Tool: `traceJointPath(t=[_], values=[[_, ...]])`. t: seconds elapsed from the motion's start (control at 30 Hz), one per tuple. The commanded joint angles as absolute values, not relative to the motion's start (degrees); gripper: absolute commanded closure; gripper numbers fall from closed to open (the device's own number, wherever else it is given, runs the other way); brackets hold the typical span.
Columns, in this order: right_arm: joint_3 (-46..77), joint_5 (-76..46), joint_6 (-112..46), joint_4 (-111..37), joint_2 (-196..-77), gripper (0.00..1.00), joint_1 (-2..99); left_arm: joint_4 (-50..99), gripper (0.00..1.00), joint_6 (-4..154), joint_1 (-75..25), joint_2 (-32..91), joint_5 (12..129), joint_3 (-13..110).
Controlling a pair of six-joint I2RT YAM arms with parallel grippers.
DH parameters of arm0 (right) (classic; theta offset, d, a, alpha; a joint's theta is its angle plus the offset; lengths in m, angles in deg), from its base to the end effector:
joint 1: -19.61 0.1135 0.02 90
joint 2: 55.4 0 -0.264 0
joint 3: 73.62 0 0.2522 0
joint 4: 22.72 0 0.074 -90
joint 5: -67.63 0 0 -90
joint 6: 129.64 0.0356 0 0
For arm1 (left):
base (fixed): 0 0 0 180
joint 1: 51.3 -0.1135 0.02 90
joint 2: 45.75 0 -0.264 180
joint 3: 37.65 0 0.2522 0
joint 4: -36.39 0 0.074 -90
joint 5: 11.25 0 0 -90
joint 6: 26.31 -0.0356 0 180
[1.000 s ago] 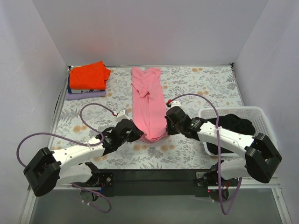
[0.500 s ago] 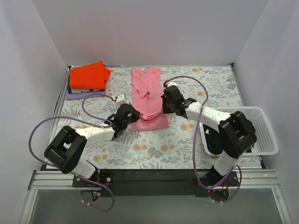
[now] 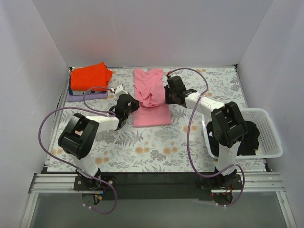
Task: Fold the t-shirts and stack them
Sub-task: Fold the tshirt
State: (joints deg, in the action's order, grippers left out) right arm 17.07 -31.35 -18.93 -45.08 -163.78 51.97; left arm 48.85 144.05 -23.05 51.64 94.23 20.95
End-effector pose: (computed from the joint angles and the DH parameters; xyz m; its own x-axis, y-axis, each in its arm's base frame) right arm 0.3637 0.2239 0.2172 -0.6597 -0.0045 -0.7515 -0.2079 0.9620 0.1768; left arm 0.3107 -0.1562 0.1693 -0.3074 -0.9134 -0.2668 -0.3441 0.3681 -0.8638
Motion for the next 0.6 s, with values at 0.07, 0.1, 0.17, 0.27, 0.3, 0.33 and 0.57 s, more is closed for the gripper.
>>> traceJointPath(t=[0.07,0.1,0.17,0.27,0.3,0.33,0.57], values=[[21.96,-30.37,-20.65,-42.81,-167.19,0.99,50.81,52.07,1.00,142.36,-24.67,55.32,91.93,25.50],[22.32,-30.28,-20.74,-42.90,-167.72,0.99,50.64,51.99,1.00,142.44,-25.11,55.85,91.58,25.86],[23.19,-29.85,-21.18,-43.07,-169.39,0.99,50.46,51.37,1.00,142.62,-25.38,57.26,91.67,27.35],[24.78,-29.23,-21.35,-43.42,-171.06,0.99,50.11,50.06,1.00,142.79,-25.82,59.01,90.96,28.58],[25.56,-29.14,-21.27,-43.60,-171.41,0.99,50.02,49.09,1.00,142.80,-25.90,59.37,90.96,29.63],[25.83,-28.97,-21.35,-43.69,-171.94,0.99,49.93,48.39,1.00,142.97,-25.99,60.24,90.96,30.16],[30.23,-28.61,-22.41,-46.41,-172.38,0.83,49.14,38.54,0.51,148.68,-27.05,60.08,97.90,33.77]])
